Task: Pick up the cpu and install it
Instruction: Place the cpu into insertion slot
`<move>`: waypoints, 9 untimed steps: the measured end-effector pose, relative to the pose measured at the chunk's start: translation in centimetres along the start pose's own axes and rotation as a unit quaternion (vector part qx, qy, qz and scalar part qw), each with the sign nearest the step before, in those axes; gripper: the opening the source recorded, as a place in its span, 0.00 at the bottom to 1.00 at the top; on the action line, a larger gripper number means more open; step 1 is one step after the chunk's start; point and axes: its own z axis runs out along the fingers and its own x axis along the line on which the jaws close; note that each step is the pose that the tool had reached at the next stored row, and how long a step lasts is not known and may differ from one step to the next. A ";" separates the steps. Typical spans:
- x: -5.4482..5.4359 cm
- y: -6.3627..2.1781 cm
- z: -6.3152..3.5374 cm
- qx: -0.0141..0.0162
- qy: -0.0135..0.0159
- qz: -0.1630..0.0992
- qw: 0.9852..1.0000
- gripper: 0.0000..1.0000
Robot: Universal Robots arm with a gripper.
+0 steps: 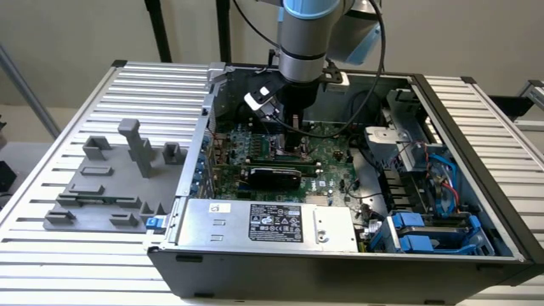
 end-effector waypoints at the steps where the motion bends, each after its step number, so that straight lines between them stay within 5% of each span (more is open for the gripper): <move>1: 0.0 0.00 0.00 0.000 0.000 0.000 1.000 0.54; 9: 0.0 0.13 0.43 0.000 0.000 0.001 1.000 0.54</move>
